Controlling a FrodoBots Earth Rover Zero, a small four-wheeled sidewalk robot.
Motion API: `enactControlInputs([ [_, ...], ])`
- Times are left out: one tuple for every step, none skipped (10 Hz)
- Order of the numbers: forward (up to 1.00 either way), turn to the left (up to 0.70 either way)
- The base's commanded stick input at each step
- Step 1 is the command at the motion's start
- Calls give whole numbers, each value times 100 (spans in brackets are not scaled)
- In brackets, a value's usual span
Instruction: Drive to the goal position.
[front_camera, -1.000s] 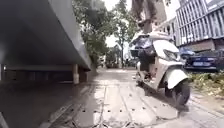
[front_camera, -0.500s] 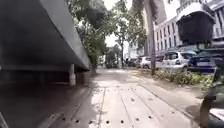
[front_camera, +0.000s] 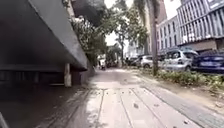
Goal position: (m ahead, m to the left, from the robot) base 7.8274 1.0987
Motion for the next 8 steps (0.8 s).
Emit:
enactControlInputs([
  [45, 0],
  [45, 0],
  [45, 0],
  [45, 0],
  [45, 0],
  [45, 0],
  [45, 0],
  [45, 0],
])
